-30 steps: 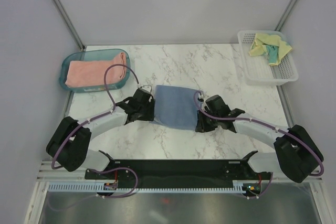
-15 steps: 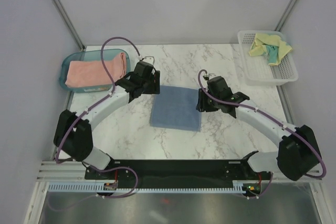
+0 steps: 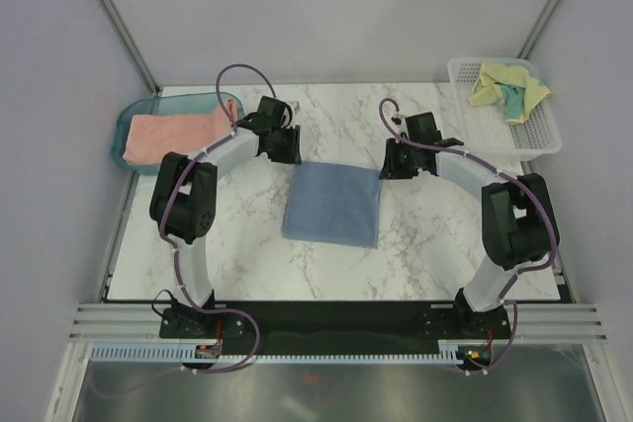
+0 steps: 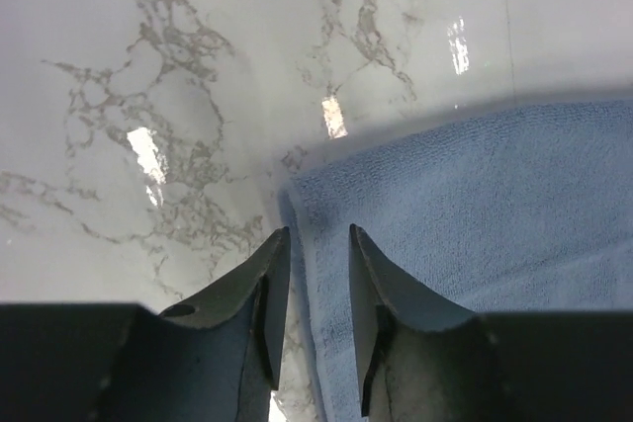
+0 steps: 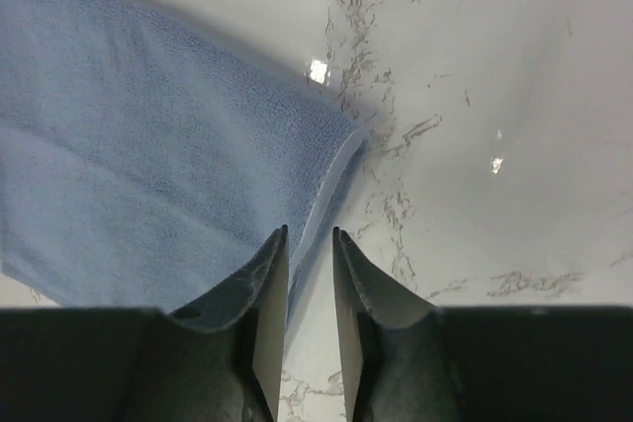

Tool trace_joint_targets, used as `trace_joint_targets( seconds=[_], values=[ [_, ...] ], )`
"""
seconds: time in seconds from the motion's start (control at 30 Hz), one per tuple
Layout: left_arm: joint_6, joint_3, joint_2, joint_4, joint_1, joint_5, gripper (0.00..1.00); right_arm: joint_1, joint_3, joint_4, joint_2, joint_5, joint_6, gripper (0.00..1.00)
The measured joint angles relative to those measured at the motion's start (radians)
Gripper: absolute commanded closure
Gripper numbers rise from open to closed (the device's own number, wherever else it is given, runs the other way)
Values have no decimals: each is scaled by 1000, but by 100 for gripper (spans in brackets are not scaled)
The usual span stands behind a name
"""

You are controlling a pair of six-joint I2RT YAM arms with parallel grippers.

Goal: Fold and stack the towels
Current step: Fold the towel

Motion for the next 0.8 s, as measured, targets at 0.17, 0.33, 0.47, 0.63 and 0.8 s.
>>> trace_joint_targets(
  seconds=[0.17, 0.33, 0.47, 0.63, 0.8],
  values=[
    [36, 38, 41, 2, -7, 66, 68, -23, 18, -3, 29, -90, -12, 79],
    [48, 86, 93, 3, -10, 68, 69, -20, 14, 48, 34, -190, 11, 79],
    [51, 127, 156, 8, -7, 60, 68, -21, 16, 103, 112, -185, 11, 78],
    [50, 163, 188, 10, 4, 35, 68, -37, 31, 149, 216, -184, 17, 77],
    [49, 169, 192, 10, 27, 31, 59, -41, 38, 185, 225, -179, -3, 72]
  ],
)
